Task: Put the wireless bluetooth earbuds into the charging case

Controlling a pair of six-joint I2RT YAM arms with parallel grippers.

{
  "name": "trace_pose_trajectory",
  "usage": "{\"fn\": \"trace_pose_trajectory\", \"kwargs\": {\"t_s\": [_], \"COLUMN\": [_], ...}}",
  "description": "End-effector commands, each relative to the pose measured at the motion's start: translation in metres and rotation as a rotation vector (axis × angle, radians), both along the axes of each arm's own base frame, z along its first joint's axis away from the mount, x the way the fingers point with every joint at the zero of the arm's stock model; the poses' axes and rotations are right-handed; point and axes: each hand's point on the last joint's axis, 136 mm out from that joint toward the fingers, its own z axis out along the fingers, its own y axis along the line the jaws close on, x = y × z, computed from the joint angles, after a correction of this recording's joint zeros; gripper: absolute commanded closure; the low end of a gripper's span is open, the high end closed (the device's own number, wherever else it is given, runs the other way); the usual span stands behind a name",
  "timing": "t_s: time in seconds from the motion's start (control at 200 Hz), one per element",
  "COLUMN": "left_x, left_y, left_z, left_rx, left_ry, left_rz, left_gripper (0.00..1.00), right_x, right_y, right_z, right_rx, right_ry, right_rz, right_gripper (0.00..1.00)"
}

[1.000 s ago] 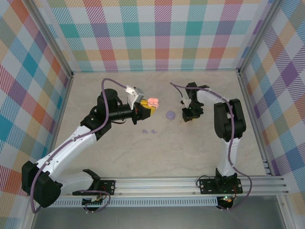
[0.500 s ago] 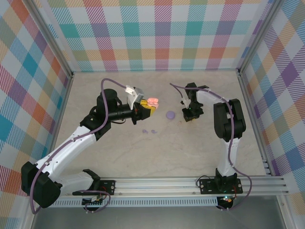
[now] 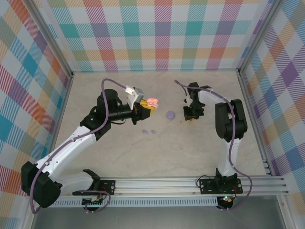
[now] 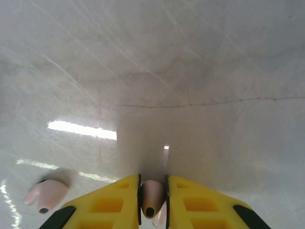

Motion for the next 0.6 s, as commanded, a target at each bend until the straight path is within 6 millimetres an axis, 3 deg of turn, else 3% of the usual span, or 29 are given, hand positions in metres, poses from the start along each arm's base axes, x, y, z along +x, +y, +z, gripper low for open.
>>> {"fn": "trace_pose_trajectory", "kwargs": {"t_s": [0.0,0.41,0.595], "left_x": [0.005,0.037,0.044], "left_y": [-0.004,-0.005,-0.008], "left_z": [-0.011,-0.06,-0.07], "left_rx": [0.014,0.041,0.015], "left_ry": [0.057,0.217,0.262], "left_rz": [0.031,0.165,0.196], "left_gripper": [0.94,0.95,0.96], "right_x": [0.0,-0.006,-0.011], "right_y": [0.016,0.049,0.061], "right_z": [0.026,0.104,0.143], "right_rx": [0.131,0.421,0.539], "right_ry": [-0.043,-0.258,-0.383], "right_rz": [-0.05,-0.048,-0.013], "right_gripper": [0.82,0.83,0.83]}}
